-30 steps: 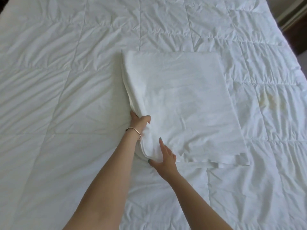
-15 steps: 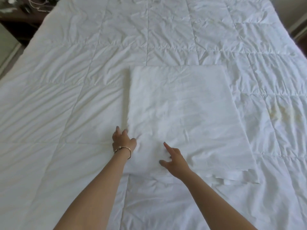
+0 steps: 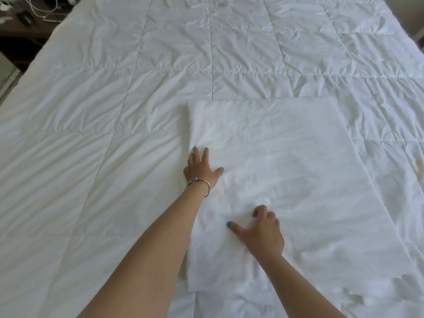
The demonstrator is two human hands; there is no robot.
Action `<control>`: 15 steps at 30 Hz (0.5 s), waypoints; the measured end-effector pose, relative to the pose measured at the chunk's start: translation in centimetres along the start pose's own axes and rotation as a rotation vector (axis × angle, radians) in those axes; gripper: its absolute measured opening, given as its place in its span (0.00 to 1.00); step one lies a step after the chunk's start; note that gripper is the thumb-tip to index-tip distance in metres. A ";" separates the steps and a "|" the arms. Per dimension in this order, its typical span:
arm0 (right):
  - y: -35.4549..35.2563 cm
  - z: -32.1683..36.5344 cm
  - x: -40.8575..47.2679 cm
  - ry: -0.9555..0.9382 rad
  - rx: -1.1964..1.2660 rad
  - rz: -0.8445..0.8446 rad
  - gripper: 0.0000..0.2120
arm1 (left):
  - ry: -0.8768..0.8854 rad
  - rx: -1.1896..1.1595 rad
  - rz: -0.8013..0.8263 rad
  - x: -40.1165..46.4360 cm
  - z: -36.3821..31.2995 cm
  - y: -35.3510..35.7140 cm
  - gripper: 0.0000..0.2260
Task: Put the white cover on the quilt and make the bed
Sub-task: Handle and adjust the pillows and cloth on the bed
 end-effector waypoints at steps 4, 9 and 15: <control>-0.1 3.5 5.3 -0.277 -0.298 0.003 0.52 | 0.068 0.088 -0.021 2.8 1.1 0.8 0.40; 2.3 2.6 10.4 -0.286 -0.303 -0.037 0.29 | 0.079 0.031 -0.236 7.1 -0.3 1.0 0.42; 5.3 1.5 12.8 -0.285 -0.363 -0.235 0.29 | 0.035 -0.177 -0.319 14.2 -2.2 -1.4 0.50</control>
Point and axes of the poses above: each hand's wrist, its own x-axis towards the middle knuckle, its own y-axis out of the palm, z = x × y, the point moved 3 cm from there along x, towards the middle knuckle, and after that the axes turned 5 degrees about -y, right-handed, at the moved point
